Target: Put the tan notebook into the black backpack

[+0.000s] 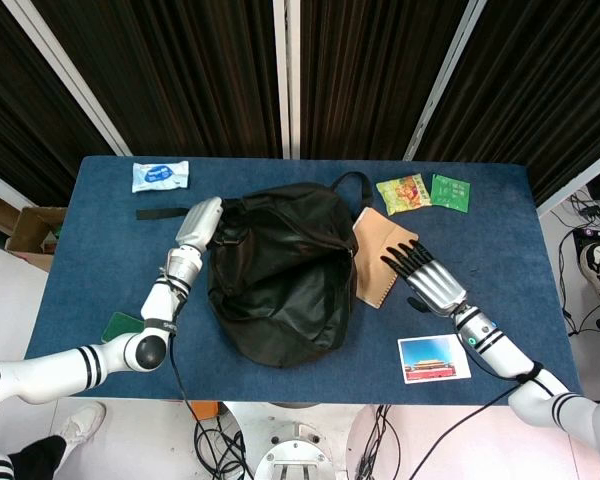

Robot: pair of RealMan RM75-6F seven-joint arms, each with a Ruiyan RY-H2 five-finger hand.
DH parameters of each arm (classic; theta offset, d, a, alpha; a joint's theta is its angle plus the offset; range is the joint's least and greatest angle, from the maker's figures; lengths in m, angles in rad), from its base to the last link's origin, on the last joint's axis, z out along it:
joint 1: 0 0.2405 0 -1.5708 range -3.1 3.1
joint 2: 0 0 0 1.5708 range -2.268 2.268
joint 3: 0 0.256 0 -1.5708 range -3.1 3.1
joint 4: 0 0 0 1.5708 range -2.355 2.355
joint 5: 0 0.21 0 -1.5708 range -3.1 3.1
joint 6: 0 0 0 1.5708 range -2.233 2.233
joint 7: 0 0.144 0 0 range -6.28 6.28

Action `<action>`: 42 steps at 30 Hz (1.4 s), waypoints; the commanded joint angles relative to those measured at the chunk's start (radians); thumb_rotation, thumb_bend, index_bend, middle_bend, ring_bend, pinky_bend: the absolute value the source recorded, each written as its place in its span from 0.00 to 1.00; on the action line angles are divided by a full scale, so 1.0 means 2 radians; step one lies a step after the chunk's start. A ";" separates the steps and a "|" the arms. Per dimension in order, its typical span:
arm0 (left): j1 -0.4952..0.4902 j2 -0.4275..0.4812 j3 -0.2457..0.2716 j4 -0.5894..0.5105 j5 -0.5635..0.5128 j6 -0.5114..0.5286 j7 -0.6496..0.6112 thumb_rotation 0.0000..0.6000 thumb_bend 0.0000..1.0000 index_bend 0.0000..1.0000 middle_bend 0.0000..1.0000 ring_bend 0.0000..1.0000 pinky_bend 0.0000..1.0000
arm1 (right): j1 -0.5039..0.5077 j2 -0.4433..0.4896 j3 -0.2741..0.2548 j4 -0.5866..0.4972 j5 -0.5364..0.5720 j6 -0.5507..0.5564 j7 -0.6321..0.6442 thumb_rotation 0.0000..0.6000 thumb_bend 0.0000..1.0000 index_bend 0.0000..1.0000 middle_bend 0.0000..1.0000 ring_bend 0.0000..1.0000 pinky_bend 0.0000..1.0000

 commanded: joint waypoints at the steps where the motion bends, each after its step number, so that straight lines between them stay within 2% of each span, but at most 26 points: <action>1: 0.000 -0.001 0.001 0.000 0.001 -0.001 -0.001 1.00 0.52 0.66 0.60 0.55 0.43 | -0.005 0.006 0.000 -0.004 0.009 -0.006 -0.004 1.00 0.22 0.05 0.08 0.00 0.01; 7: 0.001 -0.001 0.002 -0.002 0.002 0.003 0.001 1.00 0.52 0.66 0.60 0.55 0.43 | 0.001 -0.007 0.006 0.015 0.019 -0.023 0.002 1.00 0.23 0.06 0.10 0.00 0.03; 13: 0.002 0.003 0.001 -0.007 -0.002 0.006 0.003 1.00 0.52 0.66 0.60 0.55 0.43 | 0.024 -0.043 0.015 0.053 0.017 -0.041 0.014 1.00 0.27 0.08 0.11 0.00 0.04; 19: 0.003 0.005 0.001 -0.005 -0.006 0.004 0.003 1.00 0.52 0.66 0.60 0.55 0.43 | 0.045 -0.079 0.011 0.096 0.011 -0.065 0.028 1.00 0.27 0.08 0.12 0.00 0.04; 27: 0.005 0.005 0.002 0.000 -0.009 0.001 -0.001 1.00 0.52 0.66 0.60 0.54 0.43 | 0.057 -0.111 0.010 0.144 0.008 -0.069 0.051 1.00 0.28 0.08 0.12 0.00 0.05; 31: 0.006 0.004 0.002 0.002 -0.008 0.000 -0.004 1.00 0.52 0.66 0.60 0.54 0.43 | 0.063 -0.126 0.010 0.164 0.006 -0.062 0.062 1.00 0.36 0.08 0.14 0.00 0.07; 38: 0.008 0.006 0.001 0.003 -0.004 0.000 -0.009 1.00 0.52 0.66 0.60 0.54 0.43 | 0.072 -0.155 0.022 0.201 0.010 -0.041 0.087 1.00 0.63 0.10 0.15 0.02 0.11; 42: 0.010 0.007 -0.001 0.004 -0.004 0.001 -0.012 1.00 0.52 0.66 0.60 0.54 0.43 | 0.085 -0.163 0.032 0.207 0.018 -0.047 0.098 1.00 0.67 0.11 0.15 0.02 0.13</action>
